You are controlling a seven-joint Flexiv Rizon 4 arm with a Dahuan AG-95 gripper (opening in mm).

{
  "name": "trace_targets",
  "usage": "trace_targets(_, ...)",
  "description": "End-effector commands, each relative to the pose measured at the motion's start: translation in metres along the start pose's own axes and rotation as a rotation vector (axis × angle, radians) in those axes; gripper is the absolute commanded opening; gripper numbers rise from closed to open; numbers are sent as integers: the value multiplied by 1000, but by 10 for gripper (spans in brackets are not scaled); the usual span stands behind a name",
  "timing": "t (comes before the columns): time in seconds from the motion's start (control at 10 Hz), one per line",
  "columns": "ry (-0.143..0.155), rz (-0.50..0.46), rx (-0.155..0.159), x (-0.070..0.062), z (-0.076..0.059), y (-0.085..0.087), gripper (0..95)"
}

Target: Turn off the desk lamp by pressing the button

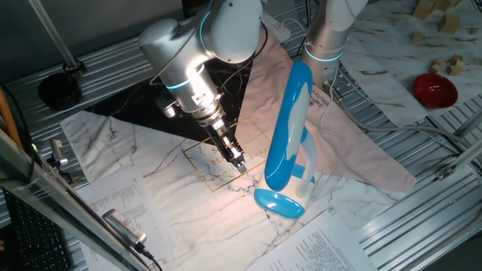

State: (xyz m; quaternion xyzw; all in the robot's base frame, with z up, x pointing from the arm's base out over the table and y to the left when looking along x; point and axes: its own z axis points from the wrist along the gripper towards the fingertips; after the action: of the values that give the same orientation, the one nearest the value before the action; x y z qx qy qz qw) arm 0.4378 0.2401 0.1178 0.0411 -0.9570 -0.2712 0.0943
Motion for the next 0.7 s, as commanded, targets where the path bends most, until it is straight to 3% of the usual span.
trace_targets(0.1, 20, -7, 61, -2, 1, -1, 0)
trace_targets(0.3, 34, -50, 59, -2, 1, -1, 0)
trace_targets(0.4, 39, -63, -21, 0, 2, -1, 0)
trace_targets(0.5, 51, -65, -81, 1, 2, -1, 0)
trace_targets(0.6, 68, -74, -105, 4, 5, -1, 0)
trace_targets(0.7, 78, -77, -104, 6, 8, -1, 0)
